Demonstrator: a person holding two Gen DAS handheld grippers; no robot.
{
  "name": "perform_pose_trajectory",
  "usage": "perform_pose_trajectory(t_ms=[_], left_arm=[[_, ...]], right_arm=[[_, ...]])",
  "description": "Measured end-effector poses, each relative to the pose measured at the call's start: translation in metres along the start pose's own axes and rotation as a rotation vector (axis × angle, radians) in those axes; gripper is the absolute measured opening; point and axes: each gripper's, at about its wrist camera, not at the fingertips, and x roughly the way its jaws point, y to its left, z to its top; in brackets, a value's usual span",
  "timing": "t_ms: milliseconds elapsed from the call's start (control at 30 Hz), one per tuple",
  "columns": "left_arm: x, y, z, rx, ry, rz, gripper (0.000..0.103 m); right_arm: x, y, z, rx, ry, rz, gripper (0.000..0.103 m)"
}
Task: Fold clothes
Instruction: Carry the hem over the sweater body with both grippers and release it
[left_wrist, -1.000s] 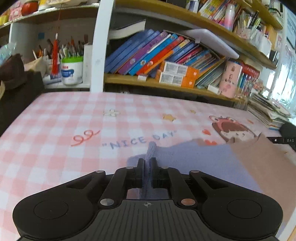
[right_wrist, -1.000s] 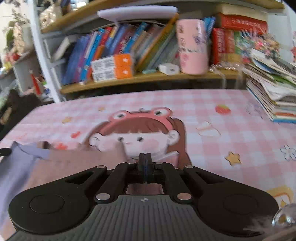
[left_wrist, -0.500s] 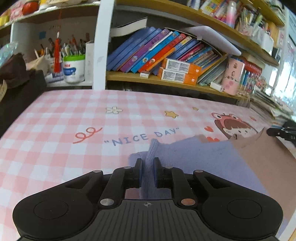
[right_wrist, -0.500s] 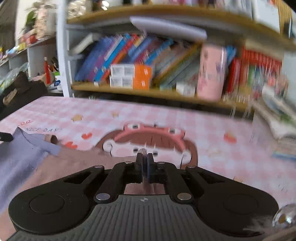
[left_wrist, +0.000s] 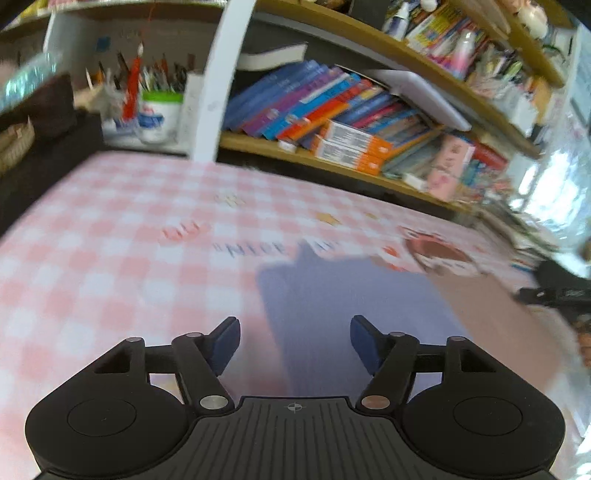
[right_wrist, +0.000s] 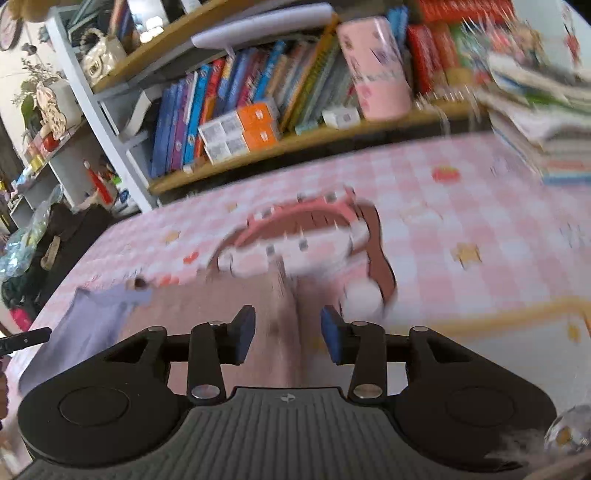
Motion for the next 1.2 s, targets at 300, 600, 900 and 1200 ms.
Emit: perform_pose_trajectory(t_ms=[300, 600, 900, 1200], left_arm=[[-0.001, 0.01, -0.014, -0.163, 0.024, -0.071, 0.065], [0.03, 0.021, 0.013, -0.177, 0.04, -0.057, 0.029], [0.071, 0.059, 0.055, -0.217, 0.028, 0.01, 0.028], [0.092, 0.079, 0.08, -0.209, 0.022, 0.055, 0.028]], right_arm=[[-0.015, 0.004, -0.034, 0.028, 0.059, 0.075, 0.047], [0.005, 0.02, -0.022, 0.037, 0.055, 0.058, 0.024], [0.058, 0.04, 0.008, 0.045, 0.057, 0.091, 0.023], [0.1, 0.051, 0.035, -0.003, 0.063, 0.106, 0.024]])
